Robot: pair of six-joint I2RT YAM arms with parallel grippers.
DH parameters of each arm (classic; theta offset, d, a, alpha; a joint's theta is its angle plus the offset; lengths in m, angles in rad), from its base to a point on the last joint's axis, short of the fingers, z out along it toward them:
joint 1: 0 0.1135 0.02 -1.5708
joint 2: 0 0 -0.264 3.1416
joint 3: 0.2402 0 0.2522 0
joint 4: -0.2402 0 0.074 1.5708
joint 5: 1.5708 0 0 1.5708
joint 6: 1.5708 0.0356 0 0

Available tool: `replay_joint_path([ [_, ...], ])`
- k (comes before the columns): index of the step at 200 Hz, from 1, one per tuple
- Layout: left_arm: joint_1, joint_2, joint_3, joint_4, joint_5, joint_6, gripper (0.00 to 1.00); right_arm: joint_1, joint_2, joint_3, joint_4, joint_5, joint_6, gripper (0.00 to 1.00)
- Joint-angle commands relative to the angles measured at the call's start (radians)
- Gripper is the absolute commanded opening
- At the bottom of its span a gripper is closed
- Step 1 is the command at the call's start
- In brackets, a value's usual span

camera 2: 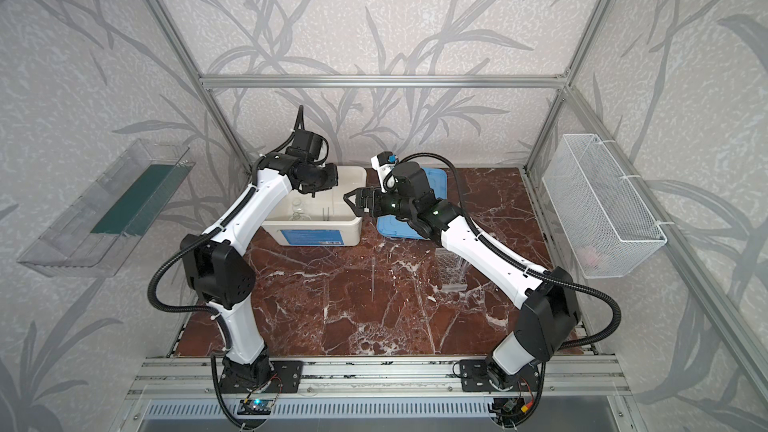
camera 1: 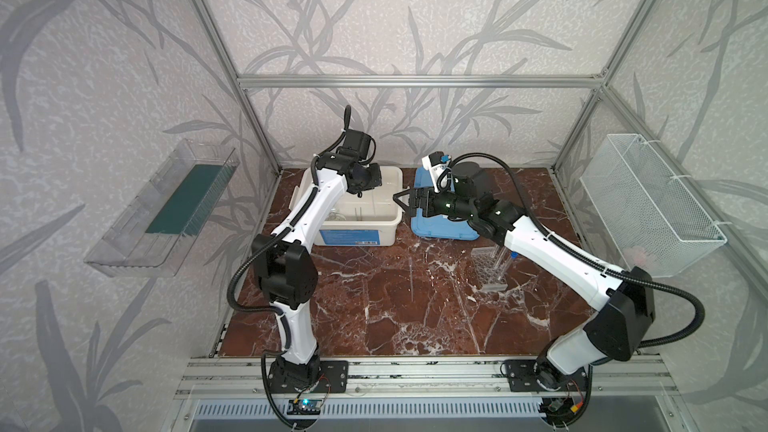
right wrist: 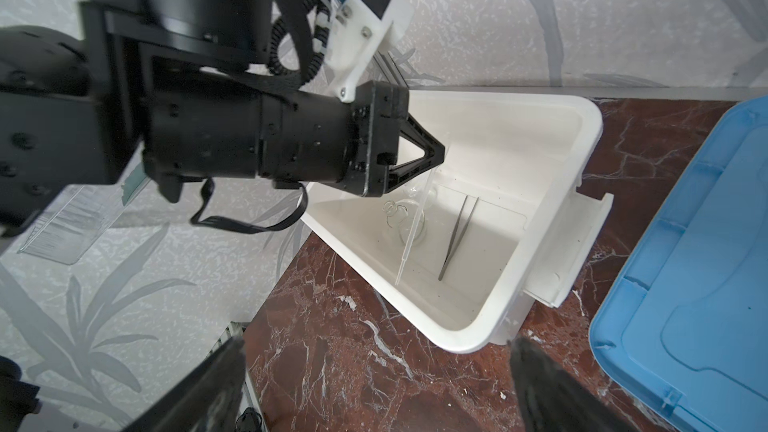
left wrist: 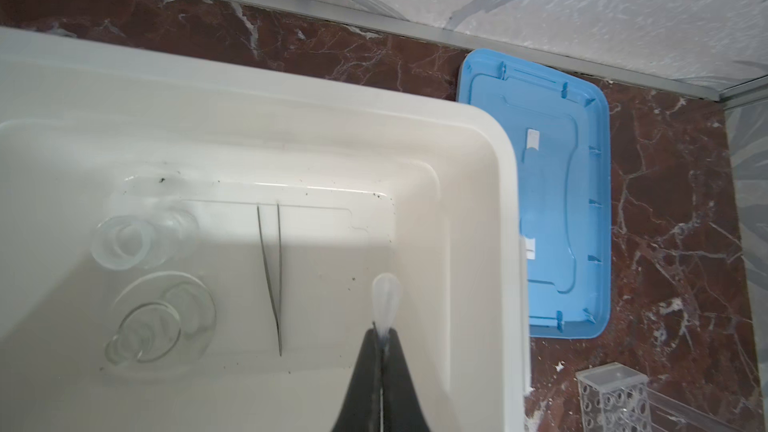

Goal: Organize the chemistry lab equipment
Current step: 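Carry the pipette over the white tub and lower it inside with the left gripper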

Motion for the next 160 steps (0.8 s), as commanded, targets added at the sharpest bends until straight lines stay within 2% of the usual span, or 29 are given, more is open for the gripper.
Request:
replay_joint_path([
  [1, -0.001, 0.062, 0.056, -0.016, 0.063, 0.062, 0.00, -0.022, 0.030, 0.023, 0.033, -0.012, 0.022, 0.96],
  [44, 0.001, 0.162, 0.034, 0.073, 0.101, 0.063, 0.00, -0.062, 0.010, -0.060, 0.111, -0.012, 0.067, 0.97],
  [79, 0.000, 0.215, -0.035, 0.162, 0.111, 0.059, 0.00, -0.062, 0.001, -0.063, 0.056, -0.031, 0.006, 0.96],
  [106, -0.001, 0.221, -0.117, 0.264, 0.136, 0.037, 0.00, -0.063, -0.022, -0.103, 0.063, -0.017, -0.004, 0.96],
  [136, -0.001, 0.246, -0.147, 0.281, 0.125, 0.025, 0.00, -0.063, -0.027, -0.110, 0.067, -0.013, -0.003, 0.96],
  [160, -0.004, 0.221, -0.218, 0.358, 0.144, 0.023, 0.00, -0.063, -0.027, -0.114, 0.070, -0.005, 0.001, 0.96],
])
